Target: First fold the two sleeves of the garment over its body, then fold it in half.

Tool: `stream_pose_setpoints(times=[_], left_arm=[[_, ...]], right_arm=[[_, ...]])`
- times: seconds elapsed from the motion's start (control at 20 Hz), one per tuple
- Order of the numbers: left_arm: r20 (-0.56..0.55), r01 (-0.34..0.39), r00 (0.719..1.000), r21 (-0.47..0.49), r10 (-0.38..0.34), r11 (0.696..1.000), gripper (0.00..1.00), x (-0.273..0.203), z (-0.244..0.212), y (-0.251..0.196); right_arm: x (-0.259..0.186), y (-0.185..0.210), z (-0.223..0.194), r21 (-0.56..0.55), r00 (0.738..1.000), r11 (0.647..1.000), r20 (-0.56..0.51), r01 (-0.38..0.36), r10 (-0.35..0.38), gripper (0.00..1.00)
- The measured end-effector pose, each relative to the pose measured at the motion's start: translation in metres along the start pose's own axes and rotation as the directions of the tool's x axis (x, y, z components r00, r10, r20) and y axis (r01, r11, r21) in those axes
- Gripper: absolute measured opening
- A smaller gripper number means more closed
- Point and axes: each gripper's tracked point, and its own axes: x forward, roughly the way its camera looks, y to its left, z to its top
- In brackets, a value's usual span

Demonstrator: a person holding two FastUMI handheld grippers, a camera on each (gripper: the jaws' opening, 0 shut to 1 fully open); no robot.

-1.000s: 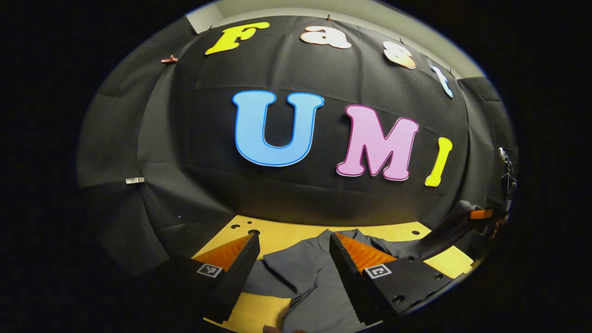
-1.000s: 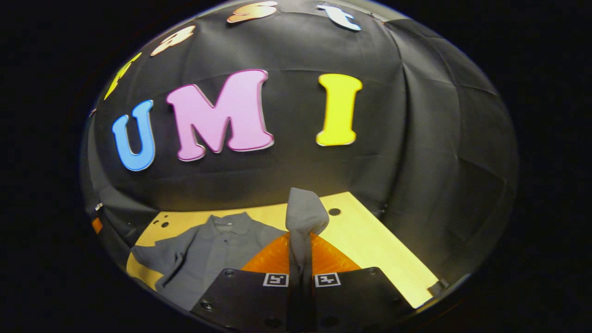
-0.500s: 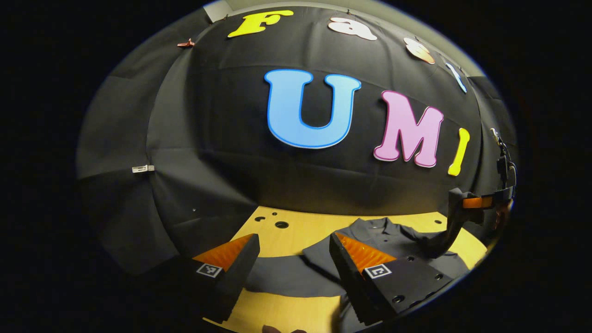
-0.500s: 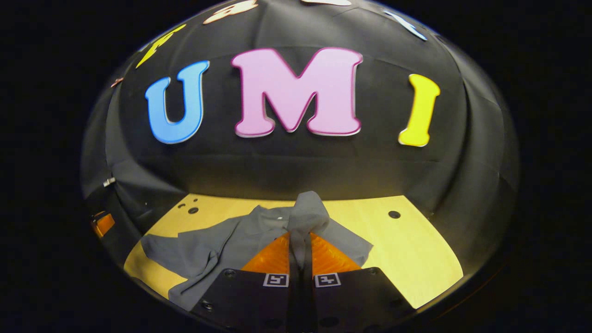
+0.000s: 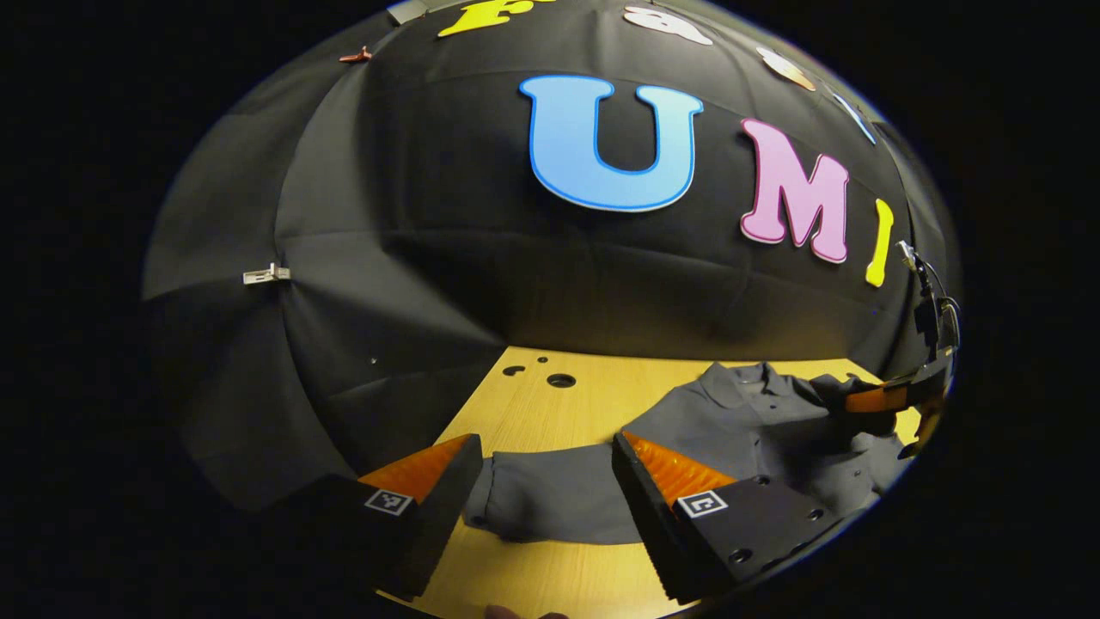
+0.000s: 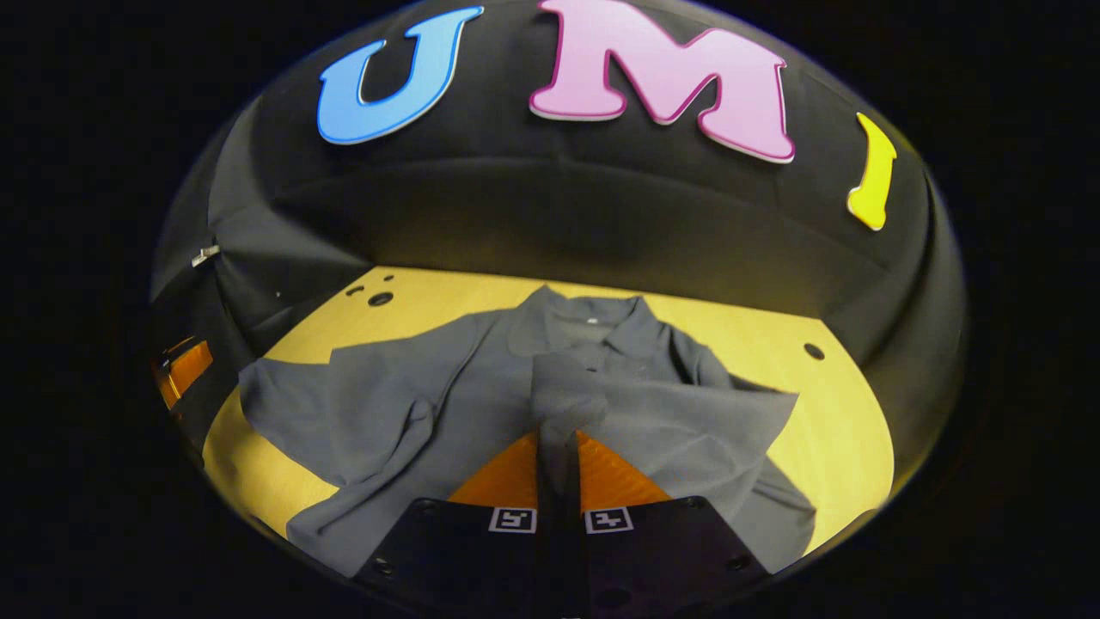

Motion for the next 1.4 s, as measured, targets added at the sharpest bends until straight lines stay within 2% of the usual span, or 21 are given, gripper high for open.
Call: stream_pose_setpoints(times=[0.3,0.65,0.7,0.8,0.85,0.9,0.95,1.05,1.1,1.25,1.3,1.35,1.4], left_arm=[[-0.089,-0.039,0.995,0.013,0.04,0.999,0.96,0.03,-0.042,0.013],[-0.183,-0.078,0.98,0.027,0.082,0.997,0.96,0.061,-0.081,0.025],[-0.206,-0.079,0.975,0.033,0.084,0.996,0.96,0.065,-0.088,0.026],[-0.24,-0.081,0.967,0.036,0.087,0.996,0.96,0.073,-0.101,0.024],[-0.254,-0.084,0.963,0.039,0.091,0.996,0.96,0.075,-0.106,0.025],[-0.265,-0.086,0.96,0.041,0.094,0.995,0.96,0.075,-0.11,0.026],[-0.276,-0.087,0.956,0.045,0.096,0.995,0.96,0.076,-0.113,0.027],[-0.297,-0.088,0.949,0.058,0.102,0.994,0.92,0.079,-0.12,0.027],[-0.309,-0.091,0.945,0.062,0.106,0.994,0.96,0.079,-0.124,0.028],[-0.315,-0.091,0.943,0.06,0.105,0.994,0.98,0.079,-0.126,0.028],[-0.318,-0.092,0.942,0.056,0.105,0.994,0.98,0.08,-0.127,0.028],[-0.323,-0.091,0.941,0.042,0.099,0.995,0.99,0.08,-0.129,0.027],[-0.328,-0.079,0.94,0.046,0.09,0.996,0.94,0.079,-0.128,0.024]], right_arm=[[0.028,0.016,-0.032,0.012,0.997,1.0,-0.08,0.023,-0.022,0.06],[0.034,0.037,-0.048,0.098,0.988,0.995,-0.152,0.002,0.013,0.13],[0.032,0.046,-0.049,0.132,0.986,0.991,-0.165,-0.017,0.038,0.16],[0.026,0.064,-0.048,0.195,0.978,0.977,-0.173,-0.084,0.119,0.41],[0.022,0.072,-0.044,0.22,0.972,0.968,-0.167,-0.125,0.163,0.43],[0.014,0.08,-0.039,0.243,0.965,0.956,-0.16,-0.166,0.209,0.42],[0.006,0.088,-0.03,0.274,0.956,0.937,-0.138,-0.216,0.26,0.29],[-0.011,0.093,-0.011,0.305,0.944,0.91,-0.085,-0.281,0.32,0.39],[-0.019,0.086,-0.003,0.305,0.944,0.907,-0.063,-0.29,0.323,0.62],[-0.041,0.062,0.007,0.299,0.957,0.916,-0.027,-0.269,0.29,0.68],[-0.046,0.053,0.008,0.295,0.962,0.921,-0.021,-0.255,0.273,0.58],[-0.049,0.042,0.007,0.29,0.968,0.928,-0.018,-0.236,0.252,0.72],[-0.053,0.033,0.003,0.288,0.972,0.933,-0.023,-0.217,0.233,0.72]])
